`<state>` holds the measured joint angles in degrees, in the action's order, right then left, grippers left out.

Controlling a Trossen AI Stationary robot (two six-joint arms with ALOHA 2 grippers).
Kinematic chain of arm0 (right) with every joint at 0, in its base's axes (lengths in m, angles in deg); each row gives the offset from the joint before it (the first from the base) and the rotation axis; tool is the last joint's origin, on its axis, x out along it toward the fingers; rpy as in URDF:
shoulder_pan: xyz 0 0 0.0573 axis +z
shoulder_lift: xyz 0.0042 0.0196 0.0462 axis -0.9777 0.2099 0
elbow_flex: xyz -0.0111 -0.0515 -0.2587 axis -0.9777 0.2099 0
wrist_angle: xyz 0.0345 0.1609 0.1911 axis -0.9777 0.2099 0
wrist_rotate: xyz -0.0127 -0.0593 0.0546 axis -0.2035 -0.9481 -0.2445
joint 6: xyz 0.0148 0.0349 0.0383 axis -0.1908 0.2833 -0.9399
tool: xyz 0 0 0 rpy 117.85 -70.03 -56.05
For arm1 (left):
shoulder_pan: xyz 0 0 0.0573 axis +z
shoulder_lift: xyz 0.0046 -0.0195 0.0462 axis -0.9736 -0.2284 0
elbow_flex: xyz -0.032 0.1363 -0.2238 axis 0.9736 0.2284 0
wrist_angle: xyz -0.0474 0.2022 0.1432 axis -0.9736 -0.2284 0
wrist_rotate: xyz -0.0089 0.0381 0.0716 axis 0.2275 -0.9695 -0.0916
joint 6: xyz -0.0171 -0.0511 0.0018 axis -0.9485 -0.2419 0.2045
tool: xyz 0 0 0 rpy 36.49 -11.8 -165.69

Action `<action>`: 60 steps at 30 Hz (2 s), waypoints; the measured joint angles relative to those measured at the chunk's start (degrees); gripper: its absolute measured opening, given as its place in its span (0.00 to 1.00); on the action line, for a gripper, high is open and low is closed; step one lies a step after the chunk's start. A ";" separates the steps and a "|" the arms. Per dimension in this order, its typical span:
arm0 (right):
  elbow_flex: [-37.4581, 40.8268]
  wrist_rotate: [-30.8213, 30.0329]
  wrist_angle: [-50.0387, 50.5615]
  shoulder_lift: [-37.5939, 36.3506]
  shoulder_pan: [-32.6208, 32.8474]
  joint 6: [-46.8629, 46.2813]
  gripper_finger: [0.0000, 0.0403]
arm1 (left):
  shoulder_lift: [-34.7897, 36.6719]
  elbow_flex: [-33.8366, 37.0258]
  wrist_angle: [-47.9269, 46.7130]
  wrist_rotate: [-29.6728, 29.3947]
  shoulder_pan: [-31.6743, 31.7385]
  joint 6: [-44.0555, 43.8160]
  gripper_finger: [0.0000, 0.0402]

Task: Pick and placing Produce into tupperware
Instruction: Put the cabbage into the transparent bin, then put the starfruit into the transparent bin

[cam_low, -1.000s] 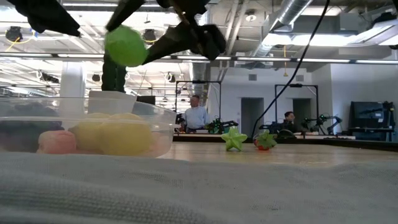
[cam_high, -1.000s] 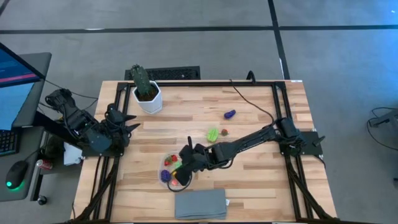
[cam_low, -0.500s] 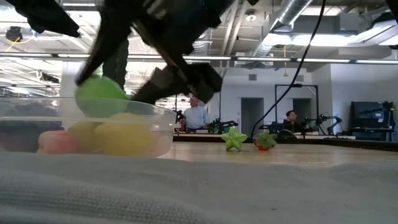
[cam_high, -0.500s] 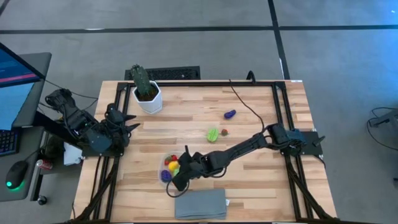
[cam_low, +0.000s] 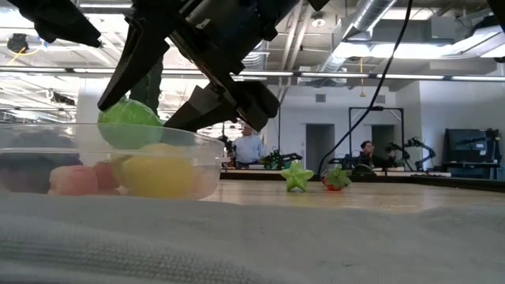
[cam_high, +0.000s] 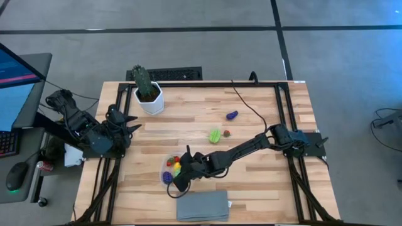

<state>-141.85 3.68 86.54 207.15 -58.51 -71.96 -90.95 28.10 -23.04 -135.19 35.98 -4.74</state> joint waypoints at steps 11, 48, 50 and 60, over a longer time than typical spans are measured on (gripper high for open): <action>0.00 3.05 0.02 0.00 0.00 1.59 0.66 | 0.00 0.00 0.00 -0.23 0.00 -0.05 0.43; -0.07 3.18 6.76 -6.75 -2.23 6.58 0.80 | 0.00 0.00 -1.16 -0.76 0.00 -0.03 0.43; -0.07 2.93 10.48 -8.48 -2.62 6.95 0.80 | 0.00 0.00 -1.16 -0.76 0.00 -0.04 0.43; -0.07 -1.13 31.04 -13.53 -4.27 7.26 0.80 | 0.00 0.00 -1.14 -0.76 0.00 -0.18 0.43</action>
<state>-141.92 2.55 117.57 193.61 -62.78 -64.70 -90.95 28.10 -24.17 -135.95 35.98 -4.92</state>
